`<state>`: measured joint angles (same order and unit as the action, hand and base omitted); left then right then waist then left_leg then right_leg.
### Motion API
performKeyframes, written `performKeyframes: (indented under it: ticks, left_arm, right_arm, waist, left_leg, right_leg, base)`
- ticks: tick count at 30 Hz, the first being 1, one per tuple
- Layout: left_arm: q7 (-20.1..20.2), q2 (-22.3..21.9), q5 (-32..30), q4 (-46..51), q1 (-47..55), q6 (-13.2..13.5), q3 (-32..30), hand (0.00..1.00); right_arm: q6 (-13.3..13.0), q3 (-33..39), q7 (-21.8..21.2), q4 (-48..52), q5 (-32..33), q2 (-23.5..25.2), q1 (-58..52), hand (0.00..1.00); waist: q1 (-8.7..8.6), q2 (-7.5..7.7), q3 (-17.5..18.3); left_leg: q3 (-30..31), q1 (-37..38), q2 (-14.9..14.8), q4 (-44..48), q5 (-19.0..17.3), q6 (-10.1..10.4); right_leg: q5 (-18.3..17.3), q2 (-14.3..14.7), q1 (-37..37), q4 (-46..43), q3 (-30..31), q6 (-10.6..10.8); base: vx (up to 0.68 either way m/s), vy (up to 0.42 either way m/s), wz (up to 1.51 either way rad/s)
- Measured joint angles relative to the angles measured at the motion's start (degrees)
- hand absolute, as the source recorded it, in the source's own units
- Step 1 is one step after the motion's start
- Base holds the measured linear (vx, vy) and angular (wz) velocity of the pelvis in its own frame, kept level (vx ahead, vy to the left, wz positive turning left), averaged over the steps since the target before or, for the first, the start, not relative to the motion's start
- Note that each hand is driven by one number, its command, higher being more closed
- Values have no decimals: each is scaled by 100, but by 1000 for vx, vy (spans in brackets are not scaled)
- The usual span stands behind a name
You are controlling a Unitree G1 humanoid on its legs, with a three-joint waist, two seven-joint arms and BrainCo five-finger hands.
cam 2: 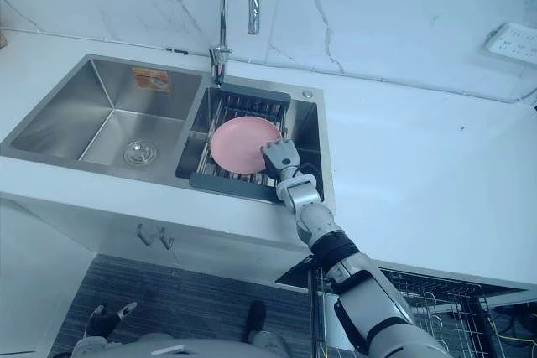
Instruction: Walk over to the sink, pick up the cup, carry it to the dishwasher, place the cup inside the dishwasher, then close the dishwasher door
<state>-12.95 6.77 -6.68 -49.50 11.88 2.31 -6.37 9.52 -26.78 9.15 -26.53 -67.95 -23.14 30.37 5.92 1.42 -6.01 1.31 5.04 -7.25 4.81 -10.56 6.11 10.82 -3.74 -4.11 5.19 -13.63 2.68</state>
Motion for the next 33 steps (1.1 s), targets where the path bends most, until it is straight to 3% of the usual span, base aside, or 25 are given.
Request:
performKeyframes:
  ticks: [10, 16, 27, 33]
  left_arm:
    - [5, 7, 38, 281, 71, -32, 129, 0]
    - [7, 10, 41, 414, 107, -67, 208, 0]
    - [12, 23, 139, 637, 354, -134, 267, 0]
    - [0, 22, 162, 637, 378, -180, 278, 0]
  right_arm:
    - [27, 3, 458, -399, 38, -81, 180, 100]
    - [-93, 21, 784, -333, 399, -175, 151, 100]
    - [-309, 139, 1034, 797, 999, -252, 2, 100]
    - [-305, 333, 1158, 1005, 1261, -252, -52, 100]
  waist:
    - [45, -15, -11]
    - [33, -41, -32]
    - [22, -33, -58]
    - [15, -30, -88]
  left_leg:
    - [41, -6, -10, -12, -6, 21]
    - [44, 19, -10, -60, -7, 24]
    - [30, 45, -10, -68, -7, 21]
    - [0, 96, -9, -100, -9, 18]
  right_leg:
    - [32, -5, 6, -1, -75, -1]
    - [36, -8, 7, -1, -81, 9]
    - [33, 1, 16, -1, -61, 13]
    - [27, 9, 34, -2, -25, 21]
  base:
    - [21, 5, 2]
    - [26, 10, 0]
    - [0, 0, 0]
    - [0, 0, -2]
